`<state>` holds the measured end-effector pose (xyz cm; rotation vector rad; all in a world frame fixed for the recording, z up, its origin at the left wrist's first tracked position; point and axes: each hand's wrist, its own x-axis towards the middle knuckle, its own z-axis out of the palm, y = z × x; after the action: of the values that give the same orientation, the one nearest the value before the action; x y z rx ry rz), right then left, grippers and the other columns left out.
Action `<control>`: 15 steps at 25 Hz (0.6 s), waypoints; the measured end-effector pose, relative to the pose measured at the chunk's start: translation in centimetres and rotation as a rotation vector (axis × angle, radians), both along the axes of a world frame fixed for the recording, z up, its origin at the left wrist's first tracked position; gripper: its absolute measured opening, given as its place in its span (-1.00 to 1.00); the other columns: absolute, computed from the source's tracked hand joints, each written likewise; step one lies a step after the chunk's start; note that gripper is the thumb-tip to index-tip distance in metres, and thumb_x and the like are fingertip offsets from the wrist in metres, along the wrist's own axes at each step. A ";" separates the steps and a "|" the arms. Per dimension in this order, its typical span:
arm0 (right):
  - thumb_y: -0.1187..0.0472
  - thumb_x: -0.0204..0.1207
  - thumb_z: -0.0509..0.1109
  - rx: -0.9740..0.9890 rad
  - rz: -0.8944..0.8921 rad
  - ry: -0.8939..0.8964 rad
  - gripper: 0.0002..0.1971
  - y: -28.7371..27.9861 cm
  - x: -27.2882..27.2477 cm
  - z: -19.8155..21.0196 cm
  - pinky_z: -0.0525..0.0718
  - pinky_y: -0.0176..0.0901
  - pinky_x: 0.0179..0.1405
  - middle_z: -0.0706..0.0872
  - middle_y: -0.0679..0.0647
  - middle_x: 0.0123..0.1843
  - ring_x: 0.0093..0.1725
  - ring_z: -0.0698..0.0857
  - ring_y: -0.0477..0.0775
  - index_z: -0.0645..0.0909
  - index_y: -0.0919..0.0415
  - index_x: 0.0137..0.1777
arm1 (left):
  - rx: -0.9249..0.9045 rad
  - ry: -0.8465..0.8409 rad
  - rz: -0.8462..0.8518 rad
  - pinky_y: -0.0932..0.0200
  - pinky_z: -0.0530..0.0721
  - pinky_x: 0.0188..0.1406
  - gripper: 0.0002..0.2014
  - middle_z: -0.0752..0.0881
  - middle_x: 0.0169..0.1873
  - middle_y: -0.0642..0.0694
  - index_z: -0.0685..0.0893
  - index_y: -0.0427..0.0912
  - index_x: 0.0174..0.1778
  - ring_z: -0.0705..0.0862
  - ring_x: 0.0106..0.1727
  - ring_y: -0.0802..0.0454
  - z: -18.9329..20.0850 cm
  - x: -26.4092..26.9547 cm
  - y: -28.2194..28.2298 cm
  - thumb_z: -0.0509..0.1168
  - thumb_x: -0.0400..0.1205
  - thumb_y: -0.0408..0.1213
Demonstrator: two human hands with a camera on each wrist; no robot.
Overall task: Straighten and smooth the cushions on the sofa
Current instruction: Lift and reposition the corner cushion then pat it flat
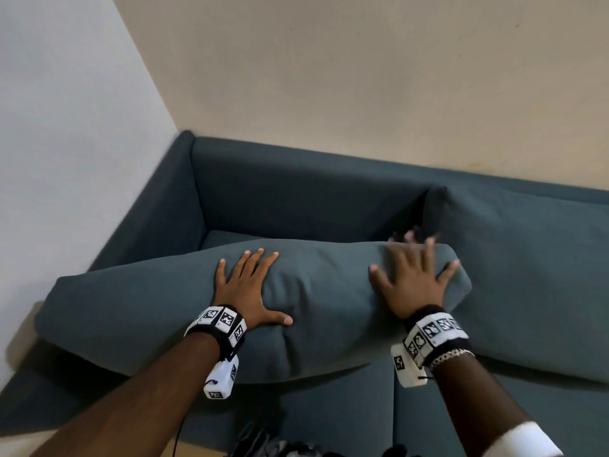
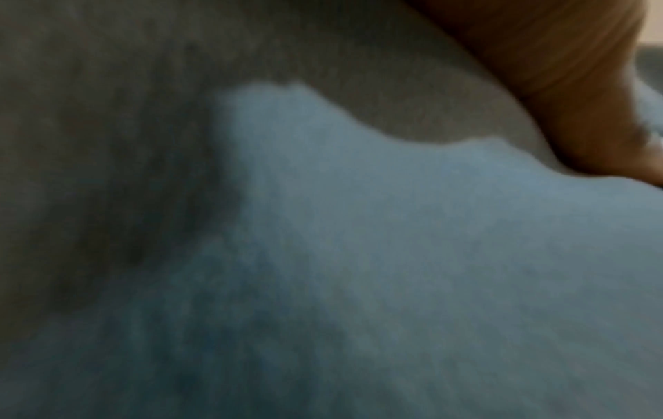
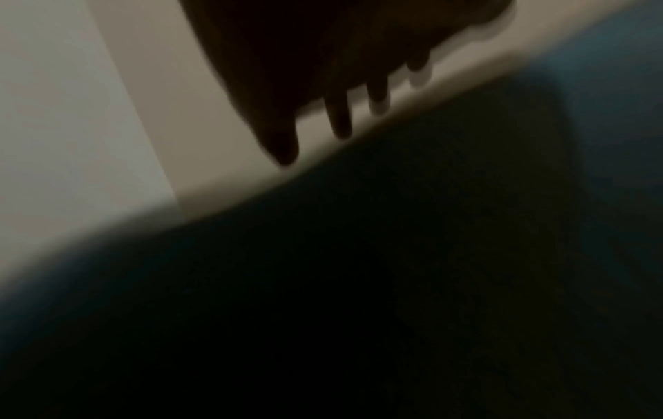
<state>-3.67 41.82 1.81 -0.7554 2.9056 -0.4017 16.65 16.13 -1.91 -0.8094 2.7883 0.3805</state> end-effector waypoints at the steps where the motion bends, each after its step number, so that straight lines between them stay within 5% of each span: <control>1: -0.52 0.52 -0.31 0.228 0.062 -0.161 -0.14 -0.2 -0.3 -2.5 -0.34 0.66 0.65 -0.07 -0.08 0.88 0.84 -0.26 0.19 0.07 -0.23 0.80 | 0.000 -0.015 -0.013 -0.39 -0.38 0.67 0.41 -0.11 0.80 0.15 -0.28 0.43 0.70 -0.16 0.81 0.02 -0.1 0.1 0.1 0.24 -0.02 0.79; 3: -0.52 0.58 -0.25 0.354 0.079 -0.288 -0.19 -0.8 -1.9 -3.2 -0.28 0.72 0.62 -0.01 -0.07 0.88 0.85 -0.23 0.20 0.12 -0.23 0.79 | -0.019 -0.029 -0.034 -0.39 -0.38 0.67 0.39 -0.12 0.80 0.15 -0.31 0.43 0.70 -0.17 0.81 0.03 -0.4 0.0 0.0 0.23 0.00 0.78; 4: -0.46 0.65 -0.11 0.248 0.044 -0.256 -0.27 -0.9 -2.3 -2.0 -0.26 0.72 0.63 0.07 -0.04 0.87 0.85 -0.18 0.20 0.23 -0.20 0.75 | -0.020 -0.027 -0.030 -0.38 -0.37 0.67 0.39 -0.12 0.80 0.16 -0.32 0.43 0.70 -0.16 0.81 0.03 -0.5 0.0 -0.3 0.22 0.01 0.78; 8: -0.18 0.67 0.25 -0.585 -0.026 0.177 -0.48 -0.7 0.3 4.3 -0.13 0.36 0.79 0.35 0.03 0.76 0.83 0.13 0.18 0.53 -0.02 0.57 | -0.014 -0.012 -0.015 -0.36 -0.35 0.68 0.39 -0.13 0.79 0.18 -0.34 0.42 0.70 -0.15 0.81 0.05 -0.6 -0.2 -1.4 0.21 0.02 0.79; 9: -0.15 0.65 0.29 -0.665 -0.040 0.262 -0.47 -1.0 1.2 4.1 -0.15 0.26 0.80 0.36 0.05 0.75 0.82 0.14 0.18 0.53 0.00 0.58 | -0.011 -0.015 -0.019 -0.36 -0.36 0.68 0.39 -0.13 0.79 0.18 -0.34 0.42 0.70 -0.15 0.81 0.05 -0.6 -0.4 -1.6 0.21 0.01 0.79; 11: -0.31 0.66 0.16 -0.387 -0.028 0.209 -0.36 -1.4 2.3 0.7 -0.23 0.25 0.80 0.26 0.05 0.81 0.85 0.02 0.19 0.42 -0.07 0.68 | -0.015 -0.005 -0.011 -0.35 -0.37 0.68 0.41 -0.12 0.79 0.18 -0.31 0.42 0.71 -0.15 0.81 0.06 -0.6 -0.5 -1.7 0.20 -0.01 0.80; 13: -0.56 0.59 -0.26 0.132 0.106 -0.078 -0.18 -1.4 2.0 -4.4 -0.26 0.42 0.77 0.14 -0.07 0.86 0.85 -0.17 0.10 0.21 -0.24 0.77 | 0.004 -0.021 -0.033 -0.34 -0.41 0.67 0.41 -0.13 0.79 0.18 -0.28 0.42 0.72 -0.18 0.81 0.06 -0.7 -0.6 -1.0 0.20 -0.02 0.81; 15: -0.56 0.57 -0.33 0.315 0.132 -0.203 -0.18 -1.6 0.1 -6.3 -0.25 0.46 0.73 0.16 -0.13 0.85 0.85 -0.14 0.10 0.16 -0.30 0.76 | -0.027 -0.041 -0.063 -0.35 -0.42 0.67 0.37 -0.16 0.80 0.15 -0.31 0.39 0.72 -0.21 0.81 0.05 -1.0 -0.9 0.1 0.19 0.06 0.78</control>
<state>-3.55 40.24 -4.51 -0.7960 2.6225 -0.0035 15.76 16.26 -2.96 -0.7253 2.7789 0.3127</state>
